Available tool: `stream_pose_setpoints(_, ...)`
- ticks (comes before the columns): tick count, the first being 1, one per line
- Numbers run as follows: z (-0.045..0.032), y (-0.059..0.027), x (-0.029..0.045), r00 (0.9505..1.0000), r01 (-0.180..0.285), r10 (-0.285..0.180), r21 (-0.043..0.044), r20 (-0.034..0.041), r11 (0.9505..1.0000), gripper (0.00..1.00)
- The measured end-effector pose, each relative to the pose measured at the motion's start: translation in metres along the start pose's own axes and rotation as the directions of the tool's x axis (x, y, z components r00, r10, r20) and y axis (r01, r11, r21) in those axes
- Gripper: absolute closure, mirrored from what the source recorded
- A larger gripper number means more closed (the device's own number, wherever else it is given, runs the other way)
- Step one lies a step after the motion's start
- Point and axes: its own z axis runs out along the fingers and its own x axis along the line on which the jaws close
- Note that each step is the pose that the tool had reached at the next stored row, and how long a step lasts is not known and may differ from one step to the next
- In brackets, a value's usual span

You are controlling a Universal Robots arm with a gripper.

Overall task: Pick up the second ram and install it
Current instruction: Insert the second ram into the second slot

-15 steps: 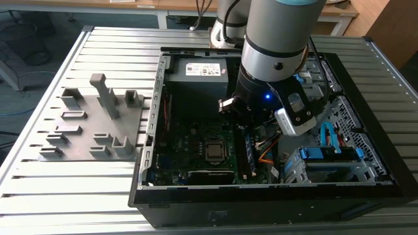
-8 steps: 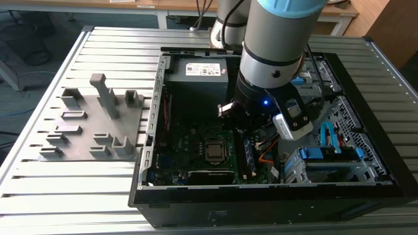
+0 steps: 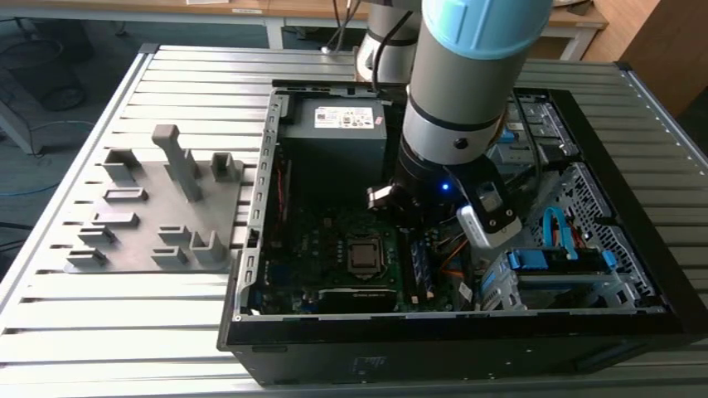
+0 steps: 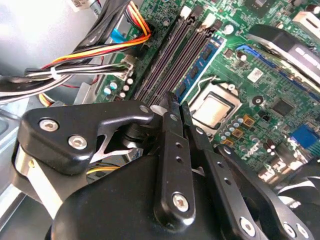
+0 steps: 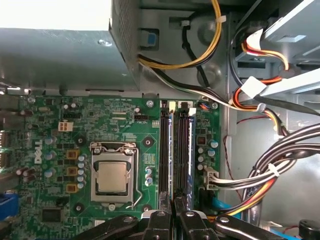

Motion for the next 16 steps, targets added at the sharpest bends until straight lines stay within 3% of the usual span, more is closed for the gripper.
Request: stream_pose_setpoints(16,0.0270,-0.0007,0.0008,1.0000,0.000,0.000,0.0001,0.0000,1.0000,0.86)
